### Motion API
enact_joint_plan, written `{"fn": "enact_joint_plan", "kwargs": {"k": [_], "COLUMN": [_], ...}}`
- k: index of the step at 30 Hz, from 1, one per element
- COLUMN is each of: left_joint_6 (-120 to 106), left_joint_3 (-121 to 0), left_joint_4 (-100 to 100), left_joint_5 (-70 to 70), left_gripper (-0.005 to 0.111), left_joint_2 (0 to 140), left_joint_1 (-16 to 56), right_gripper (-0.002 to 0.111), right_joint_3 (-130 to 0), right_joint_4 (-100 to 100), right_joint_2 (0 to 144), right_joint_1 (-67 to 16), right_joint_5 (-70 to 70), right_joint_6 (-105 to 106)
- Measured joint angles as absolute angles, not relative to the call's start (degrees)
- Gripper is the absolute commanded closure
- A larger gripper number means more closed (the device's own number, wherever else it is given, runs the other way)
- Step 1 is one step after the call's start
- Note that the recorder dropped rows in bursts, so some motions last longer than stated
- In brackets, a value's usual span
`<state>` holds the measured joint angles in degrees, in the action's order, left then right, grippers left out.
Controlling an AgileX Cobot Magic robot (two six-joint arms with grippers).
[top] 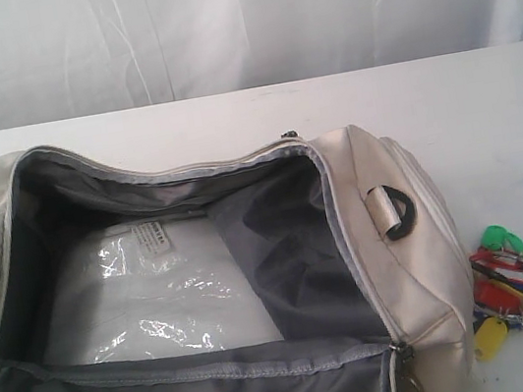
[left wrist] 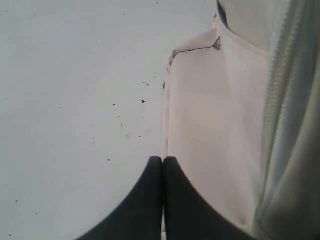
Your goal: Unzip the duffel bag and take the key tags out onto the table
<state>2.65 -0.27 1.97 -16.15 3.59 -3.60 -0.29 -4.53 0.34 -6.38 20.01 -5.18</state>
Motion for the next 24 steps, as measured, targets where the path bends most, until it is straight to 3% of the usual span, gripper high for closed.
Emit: {"fn": "enact_joint_plan", "kwargs": {"k": [24], "left_joint_6": [2.65], "left_joint_3": [-0.27], "left_joint_4": [1.97], "left_joint_5": [-16.15], "left_gripper": [0.107], "left_joint_2": [3.59], "left_joint_1": [-3.6], "right_gripper": [0.108], "right_joint_3": [-0.29], "right_joint_4": [-4.53], "right_joint_2": [0.34], "right_joint_1": [-8.56], "right_joint_5": [20.51], "right_joint_6": [-5.18]}}
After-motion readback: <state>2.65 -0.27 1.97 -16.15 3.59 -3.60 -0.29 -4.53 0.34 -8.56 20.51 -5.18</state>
